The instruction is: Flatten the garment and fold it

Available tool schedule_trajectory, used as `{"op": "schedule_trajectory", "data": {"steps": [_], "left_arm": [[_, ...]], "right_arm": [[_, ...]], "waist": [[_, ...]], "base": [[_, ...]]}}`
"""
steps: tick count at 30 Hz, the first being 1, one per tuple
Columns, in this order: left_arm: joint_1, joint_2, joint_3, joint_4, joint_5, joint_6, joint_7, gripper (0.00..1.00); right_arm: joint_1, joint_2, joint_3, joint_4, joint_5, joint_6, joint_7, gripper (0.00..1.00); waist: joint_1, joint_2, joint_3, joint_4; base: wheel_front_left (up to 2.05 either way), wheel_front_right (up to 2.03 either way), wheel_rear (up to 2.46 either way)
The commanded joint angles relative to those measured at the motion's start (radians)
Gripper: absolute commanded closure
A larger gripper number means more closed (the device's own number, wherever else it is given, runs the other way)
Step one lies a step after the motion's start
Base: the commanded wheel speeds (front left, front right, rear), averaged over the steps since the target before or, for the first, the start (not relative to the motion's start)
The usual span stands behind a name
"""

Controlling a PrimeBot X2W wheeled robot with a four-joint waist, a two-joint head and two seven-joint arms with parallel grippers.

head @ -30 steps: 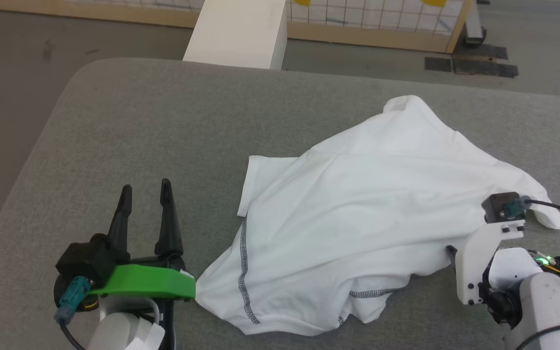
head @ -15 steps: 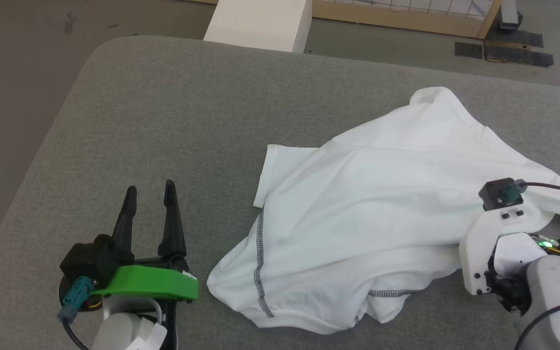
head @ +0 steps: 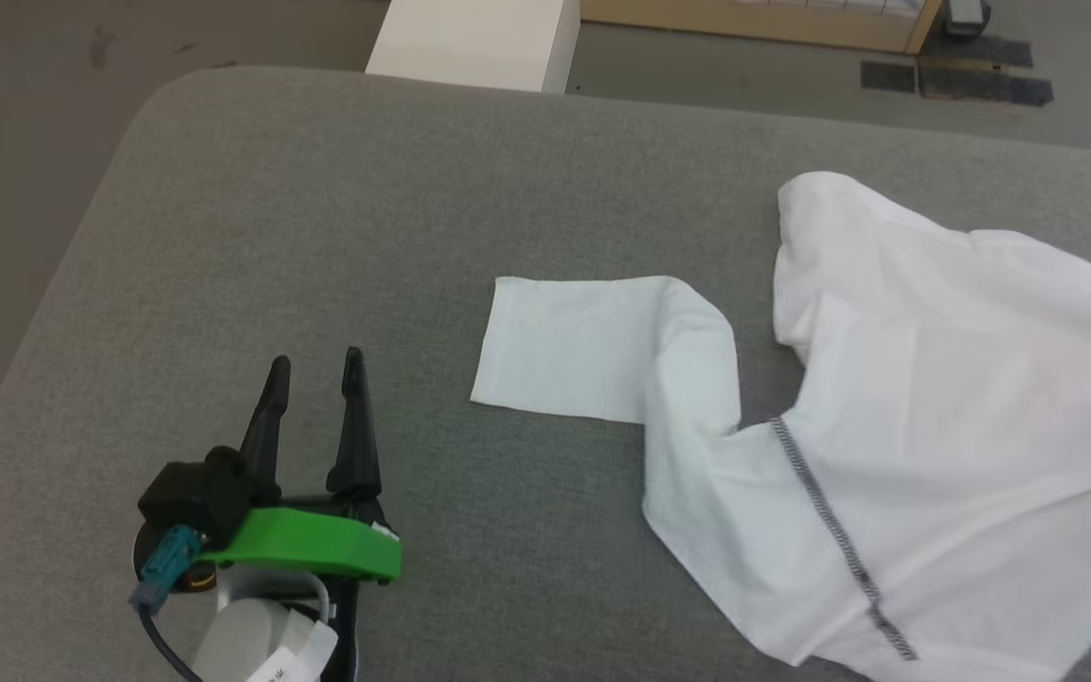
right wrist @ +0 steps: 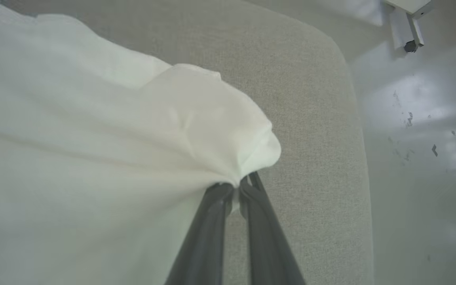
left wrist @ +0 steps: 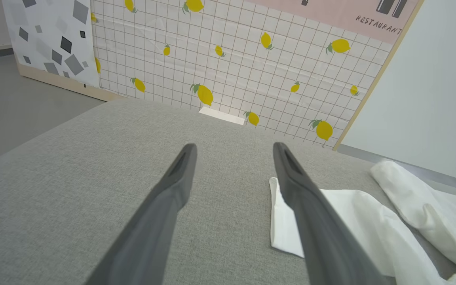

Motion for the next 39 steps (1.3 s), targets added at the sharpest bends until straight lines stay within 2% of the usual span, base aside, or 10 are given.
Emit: {"op": "schedule_trajectory", "data": {"steps": [1, 6, 7, 8, 12, 18, 27, 31, 35, 39], "left_arm": [[-0.023, -0.004, -0.005, 0.003, 0.008, -0.003, -0.004, 0.0], [-0.037, -0.004, -0.022, 0.011, -0.001, 0.005, -0.004, 0.0], [-0.039, -0.004, -0.026, 0.018, -0.004, 0.006, -0.004, 0.0], [-0.04, -0.004, -0.029, 0.022, -0.005, 0.007, -0.004, 0.0], [-0.044, -0.004, -0.043, 0.053, -0.01, 0.005, -0.004, 0.0], [-0.038, -0.004, -0.068, 0.117, -0.046, 0.001, 0.017, 0.0], [-0.099, -0.004, -0.203, 0.158, -0.136, -0.004, 0.217, 0.0], [-0.175, -0.004, -0.302, 0.209, -0.172, 0.034, 0.387, 0.0], [-0.295, -0.004, -0.384, 0.318, -0.145, 0.104, 0.611, 0.0], [-0.407, 0.0, -0.416, 0.407, -0.097, 0.156, 0.712, 0.0]], "right_arm": [[-0.034, 0.015, -0.013, 0.015, -0.016, -0.002, -0.044, 1.0], [-0.081, 0.085, 0.004, 0.096, -0.028, -0.002, -0.156, 1.0], [-0.082, 0.102, 0.009, 0.122, -0.02, -0.002, -0.148, 0.54], [-0.084, 0.109, 0.016, 0.136, -0.018, -0.002, -0.151, 0.0], [-0.083, 0.132, -0.02, 0.159, 0.001, -0.002, -0.22, 0.0], [-0.038, 0.229, -0.157, 0.027, 0.069, -0.002, -0.389, 0.0], [0.167, 0.424, -0.201, -0.187, 0.126, -0.002, -0.454, 0.0], [0.219, 0.45, -0.177, -0.201, 0.145, -0.002, -0.444, 0.0], [0.236, 0.455, -0.15, -0.208, 0.164, -0.002, -0.446, 0.0], [0.237, 0.456, -0.122, -0.203, 0.182, -0.002, -0.452, 0.0]], "waist": [[0.0, 0.009, 0.031, 0.001], [0.0, 0.009, 0.051, -0.005], [0.0, 0.009, 0.05, -0.01], [0.0, 0.009, 0.047, -0.013], [0.0, 0.009, 0.009, -0.027], [0.0, 0.009, -0.067, -0.066], [0.0, 0.009, -0.115, -0.158], [0.0, 0.009, -0.107, -0.195], [0.0, 0.009, -0.082, -0.235], [0.0, 0.009, -0.054, -0.27]], "base": [[0.0, 0.0, 0.0], [0.0, 0.0, 0.0], [0.0, 0.0, 0.0], [0.0, 0.0, 0.0], [0.0, 0.0, 0.0], [0.0, 0.0, 0.0], [0.0, 0.0, 0.0], [0.0, 0.0, 0.0], [0.0, 0.0, 0.0], [0.0, 0.0, 0.0]]}}
